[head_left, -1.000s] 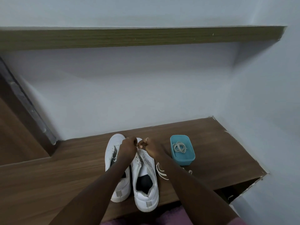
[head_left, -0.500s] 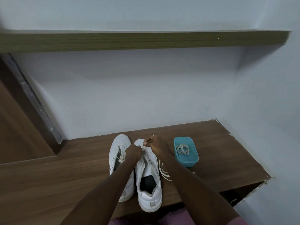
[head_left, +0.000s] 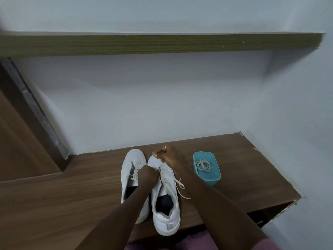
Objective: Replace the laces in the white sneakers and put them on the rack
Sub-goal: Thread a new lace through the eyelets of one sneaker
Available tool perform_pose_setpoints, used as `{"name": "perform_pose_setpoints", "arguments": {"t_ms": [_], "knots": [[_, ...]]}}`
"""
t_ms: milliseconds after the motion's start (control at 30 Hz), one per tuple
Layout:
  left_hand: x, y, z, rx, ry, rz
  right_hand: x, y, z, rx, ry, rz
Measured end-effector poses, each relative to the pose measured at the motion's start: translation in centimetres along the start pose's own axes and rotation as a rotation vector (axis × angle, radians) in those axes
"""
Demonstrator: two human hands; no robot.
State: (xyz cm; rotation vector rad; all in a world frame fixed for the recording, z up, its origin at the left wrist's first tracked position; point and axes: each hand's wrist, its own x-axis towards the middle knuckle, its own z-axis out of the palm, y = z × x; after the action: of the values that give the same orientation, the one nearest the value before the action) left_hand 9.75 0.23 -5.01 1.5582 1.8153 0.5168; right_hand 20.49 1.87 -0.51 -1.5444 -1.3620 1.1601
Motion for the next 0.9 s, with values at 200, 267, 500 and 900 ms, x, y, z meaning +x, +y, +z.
{"name": "perform_pose_setpoints", "arguments": {"t_ms": [200,267,500,900], "knots": [[0.5,-0.1,0.4,0.016,0.081,-0.024,-0.2,3.6,1.4,-0.597,-0.011,-0.023],[0.5,0.0,0.0,-0.049,0.096,-0.039,-0.2,3.7,1.5,-0.664,0.014,-0.030],[1.9,-1.5,-0.4,-0.198,0.095,0.014,-0.2,4.1,1.9,-0.774,-0.025,-0.068],[2.7,-3.1,-0.7,-0.464,-0.009,-0.007,-0.8,4.7,3.0,-0.830,0.149,-0.072]]}}
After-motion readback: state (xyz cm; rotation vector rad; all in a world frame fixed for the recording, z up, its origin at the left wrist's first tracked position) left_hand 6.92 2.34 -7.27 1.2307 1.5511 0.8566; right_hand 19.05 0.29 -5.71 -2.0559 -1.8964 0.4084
